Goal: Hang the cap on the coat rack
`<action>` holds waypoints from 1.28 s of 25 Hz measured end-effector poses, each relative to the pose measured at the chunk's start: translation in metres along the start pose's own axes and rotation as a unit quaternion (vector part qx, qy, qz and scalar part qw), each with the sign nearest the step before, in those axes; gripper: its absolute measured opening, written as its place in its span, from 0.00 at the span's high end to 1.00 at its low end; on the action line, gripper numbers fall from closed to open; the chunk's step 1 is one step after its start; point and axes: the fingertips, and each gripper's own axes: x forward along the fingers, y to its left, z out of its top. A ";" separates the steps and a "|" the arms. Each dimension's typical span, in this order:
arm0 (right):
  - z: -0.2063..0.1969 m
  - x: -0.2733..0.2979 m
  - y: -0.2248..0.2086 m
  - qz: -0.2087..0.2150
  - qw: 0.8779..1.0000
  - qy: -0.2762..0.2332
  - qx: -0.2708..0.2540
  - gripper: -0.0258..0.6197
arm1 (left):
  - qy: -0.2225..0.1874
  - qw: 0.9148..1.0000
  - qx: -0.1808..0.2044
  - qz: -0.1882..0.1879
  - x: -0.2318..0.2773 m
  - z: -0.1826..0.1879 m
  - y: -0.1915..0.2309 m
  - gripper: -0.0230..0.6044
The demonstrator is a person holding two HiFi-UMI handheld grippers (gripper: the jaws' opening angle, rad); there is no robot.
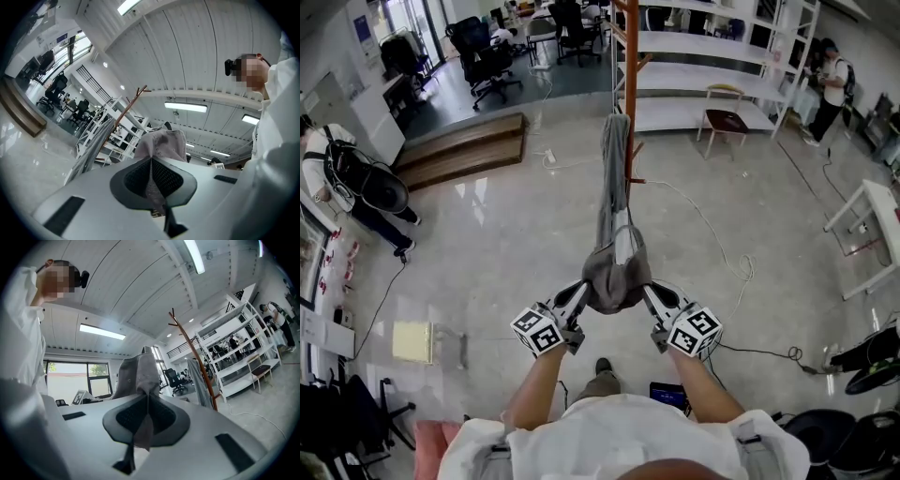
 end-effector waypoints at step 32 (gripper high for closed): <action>0.127 0.215 -0.176 -0.005 0.997 -0.030 -0.069 0.92 | -0.018 0.996 0.084 -0.015 0.207 0.156 0.173 0.93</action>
